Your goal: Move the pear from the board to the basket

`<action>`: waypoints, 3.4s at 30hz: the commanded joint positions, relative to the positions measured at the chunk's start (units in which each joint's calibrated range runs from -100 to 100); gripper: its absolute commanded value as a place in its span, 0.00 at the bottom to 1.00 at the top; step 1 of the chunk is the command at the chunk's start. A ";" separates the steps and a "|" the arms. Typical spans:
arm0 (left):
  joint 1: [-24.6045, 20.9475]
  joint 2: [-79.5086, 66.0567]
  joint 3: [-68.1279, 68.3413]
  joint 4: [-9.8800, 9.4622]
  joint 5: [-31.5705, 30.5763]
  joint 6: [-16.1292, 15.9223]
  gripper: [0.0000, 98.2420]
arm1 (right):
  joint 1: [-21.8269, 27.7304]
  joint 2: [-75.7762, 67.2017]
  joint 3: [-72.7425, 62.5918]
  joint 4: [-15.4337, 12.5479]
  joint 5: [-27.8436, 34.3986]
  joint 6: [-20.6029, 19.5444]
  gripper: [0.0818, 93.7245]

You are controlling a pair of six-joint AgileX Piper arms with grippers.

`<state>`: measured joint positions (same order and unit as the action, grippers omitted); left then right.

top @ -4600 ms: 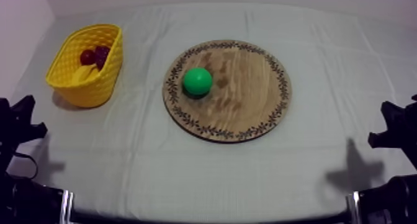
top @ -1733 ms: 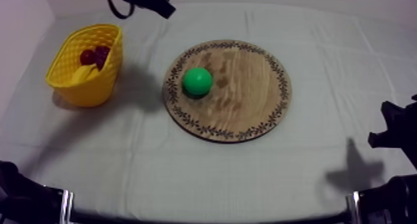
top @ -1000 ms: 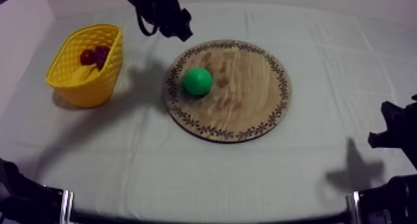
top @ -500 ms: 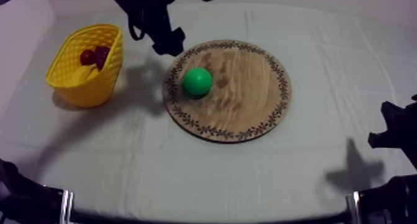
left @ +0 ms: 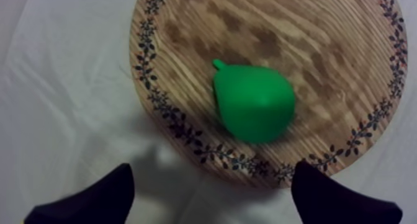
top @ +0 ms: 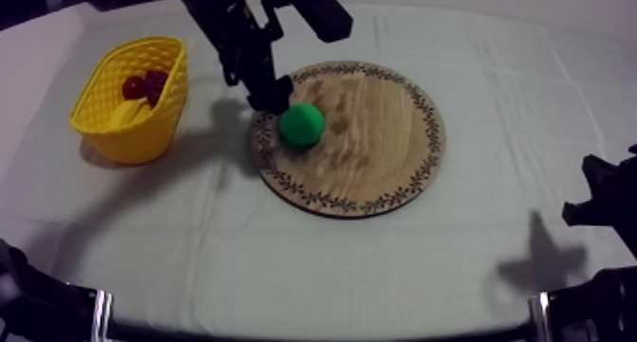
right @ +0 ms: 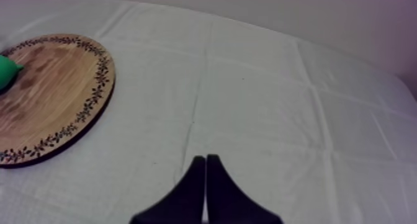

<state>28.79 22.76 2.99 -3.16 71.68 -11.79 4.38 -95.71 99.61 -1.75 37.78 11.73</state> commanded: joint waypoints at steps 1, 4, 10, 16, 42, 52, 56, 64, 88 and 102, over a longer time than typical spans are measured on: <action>0.15 1.63 -0.79 0.31 -0.01 -0.03 0.96 | -0.02 -0.05 0.05 0.02 -0.03 0.03 0.00; 0.49 3.79 -1.93 0.61 -0.24 0.08 0.95 | -0.02 -0.05 0.05 0.02 -0.03 0.04 0.00; 0.96 7.86 -3.70 0.84 -0.92 -0.88 0.93 | -0.02 -0.05 0.05 0.02 -0.03 0.02 0.00; 1.22 11.61 -5.87 0.74 -1.45 -2.79 0.89 | -0.02 -0.05 0.05 0.02 -0.03 0.04 0.00; 2.36 21.77 -10.60 0.89 -4.14 -4.04 0.76 | -0.02 -0.05 0.05 0.02 -0.03 0.05 0.00; 2.05 21.36 -10.39 1.11 -6.24 -2.80 0.50 | -0.02 -0.05 0.05 0.02 -0.03 0.02 0.00; 1.59 19.45 -9.69 1.10 -6.42 -2.72 0.45 | -0.02 -0.05 0.05 0.02 -0.03 0.02 0.00; -0.29 8.76 -5.54 -0.35 -6.02 -0.72 0.45 | -0.09 -0.05 0.05 0.02 -0.03 0.04 0.00; -9.92 -26.22 12.07 -3.72 14.08 3.51 0.45 | -0.09 -0.05 0.05 0.02 -0.03 0.02 0.00; -15.26 -22.77 9.96 -7.51 8.66 8.29 0.44 | -0.09 -0.05 0.05 0.02 -0.03 0.03 0.00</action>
<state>13.73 -0.72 13.07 -10.60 81.11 -4.32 4.31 -95.71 99.61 -1.75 37.72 11.76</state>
